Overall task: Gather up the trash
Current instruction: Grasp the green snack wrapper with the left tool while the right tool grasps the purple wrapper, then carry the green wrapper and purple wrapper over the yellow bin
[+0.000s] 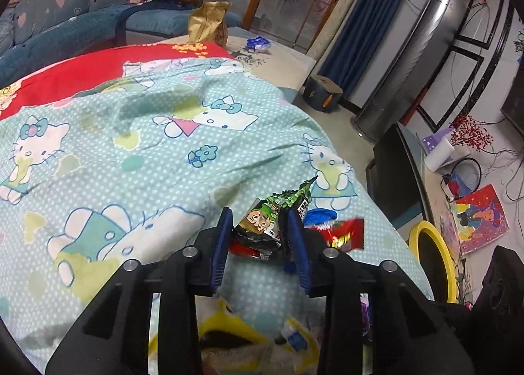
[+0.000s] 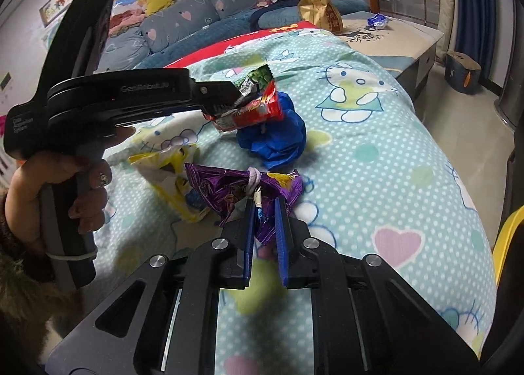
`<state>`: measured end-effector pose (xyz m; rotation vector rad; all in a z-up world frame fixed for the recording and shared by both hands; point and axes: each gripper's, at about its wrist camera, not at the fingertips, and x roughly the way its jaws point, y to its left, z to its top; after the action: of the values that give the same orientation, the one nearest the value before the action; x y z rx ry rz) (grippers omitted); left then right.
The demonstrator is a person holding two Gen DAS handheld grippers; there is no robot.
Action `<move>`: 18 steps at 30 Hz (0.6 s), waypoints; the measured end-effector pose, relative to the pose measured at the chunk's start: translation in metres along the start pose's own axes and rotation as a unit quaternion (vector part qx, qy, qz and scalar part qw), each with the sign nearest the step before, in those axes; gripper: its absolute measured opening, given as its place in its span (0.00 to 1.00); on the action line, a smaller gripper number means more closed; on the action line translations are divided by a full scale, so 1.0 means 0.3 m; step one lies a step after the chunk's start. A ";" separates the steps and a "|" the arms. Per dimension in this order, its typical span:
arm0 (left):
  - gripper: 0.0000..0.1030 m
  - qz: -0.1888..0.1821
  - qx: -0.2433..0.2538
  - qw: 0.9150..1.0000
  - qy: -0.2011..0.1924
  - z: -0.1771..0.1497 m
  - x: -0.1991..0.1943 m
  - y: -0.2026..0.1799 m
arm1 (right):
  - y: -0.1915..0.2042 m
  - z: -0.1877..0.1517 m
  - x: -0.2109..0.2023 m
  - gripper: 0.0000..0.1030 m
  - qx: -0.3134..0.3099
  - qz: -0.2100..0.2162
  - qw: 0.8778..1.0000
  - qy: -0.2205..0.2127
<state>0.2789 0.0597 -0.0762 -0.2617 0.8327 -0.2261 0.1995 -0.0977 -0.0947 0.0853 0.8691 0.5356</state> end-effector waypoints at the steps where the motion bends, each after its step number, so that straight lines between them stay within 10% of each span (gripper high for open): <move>1: 0.32 -0.003 -0.004 1.000 -0.004 -0.006 -0.015 0.003 | 0.002 -0.006 -0.008 0.08 0.000 0.001 1.000 -0.001; 18: 0.29 -0.045 -0.044 0.996 -0.068 -0.119 -0.283 0.001 | -0.006 -0.070 -0.135 0.08 0.015 0.004 1.000 -0.017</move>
<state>0.1965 0.0804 -0.0402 -0.3942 0.6980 -0.2532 0.1635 -0.1218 -0.0805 0.1254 0.8449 0.5274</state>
